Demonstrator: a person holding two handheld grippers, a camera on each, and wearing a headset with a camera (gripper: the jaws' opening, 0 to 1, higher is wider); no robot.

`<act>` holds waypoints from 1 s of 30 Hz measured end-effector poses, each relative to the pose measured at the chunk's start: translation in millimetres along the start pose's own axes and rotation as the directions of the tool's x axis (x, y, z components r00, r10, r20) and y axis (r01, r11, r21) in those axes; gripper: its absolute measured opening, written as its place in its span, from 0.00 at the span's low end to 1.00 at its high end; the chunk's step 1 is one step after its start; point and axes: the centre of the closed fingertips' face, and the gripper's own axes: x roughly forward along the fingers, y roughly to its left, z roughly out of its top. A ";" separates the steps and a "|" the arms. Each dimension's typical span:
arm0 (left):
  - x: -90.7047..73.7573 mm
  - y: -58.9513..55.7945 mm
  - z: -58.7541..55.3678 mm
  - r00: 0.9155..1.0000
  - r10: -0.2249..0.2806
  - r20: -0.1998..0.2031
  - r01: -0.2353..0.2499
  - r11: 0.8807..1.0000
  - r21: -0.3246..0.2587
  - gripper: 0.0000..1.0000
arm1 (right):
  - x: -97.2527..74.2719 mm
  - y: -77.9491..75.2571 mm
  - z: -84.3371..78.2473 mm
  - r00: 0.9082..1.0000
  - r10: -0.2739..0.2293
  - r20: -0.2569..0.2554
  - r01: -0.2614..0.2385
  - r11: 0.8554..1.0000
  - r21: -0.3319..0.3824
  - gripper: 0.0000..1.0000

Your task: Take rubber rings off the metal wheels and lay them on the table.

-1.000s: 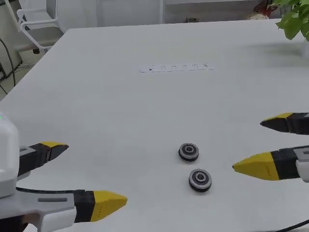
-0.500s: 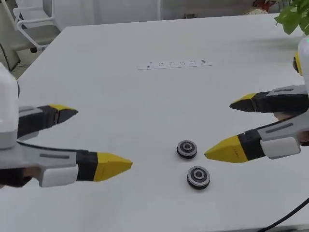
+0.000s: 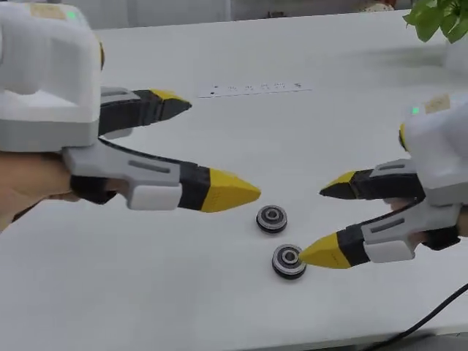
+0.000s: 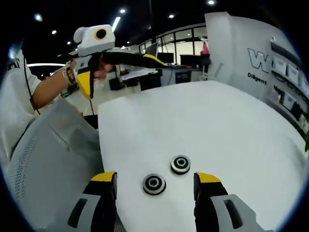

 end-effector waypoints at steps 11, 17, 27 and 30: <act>48.2 -15.8 -16.7 0.997 -0.052 0.058 0.050 0.998 0.030 0.86 | 9.8 -7.1 -2.5 0.996 0.036 0.078 -0.042 0.996 0.078 0.50; 60.0 -18.9 -44.9 0.997 -0.045 0.063 0.048 0.998 -0.051 0.77 | 20.0 -2.7 -23.0 0.998 0.068 0.003 -0.068 0.993 0.092 0.44; 78.4 -42.4 -71.5 0.994 -0.106 0.014 0.106 0.994 -0.036 0.55 | 27.0 -0.6 -41.7 0.995 0.073 -0.065 -0.066 0.993 0.101 0.44; 82.8 -49.6 -84.1 0.992 -0.128 -0.021 0.127 0.992 -0.020 0.48 | 28.2 0.2 -39.1 0.996 0.067 -0.054 -0.064 0.996 0.067 0.40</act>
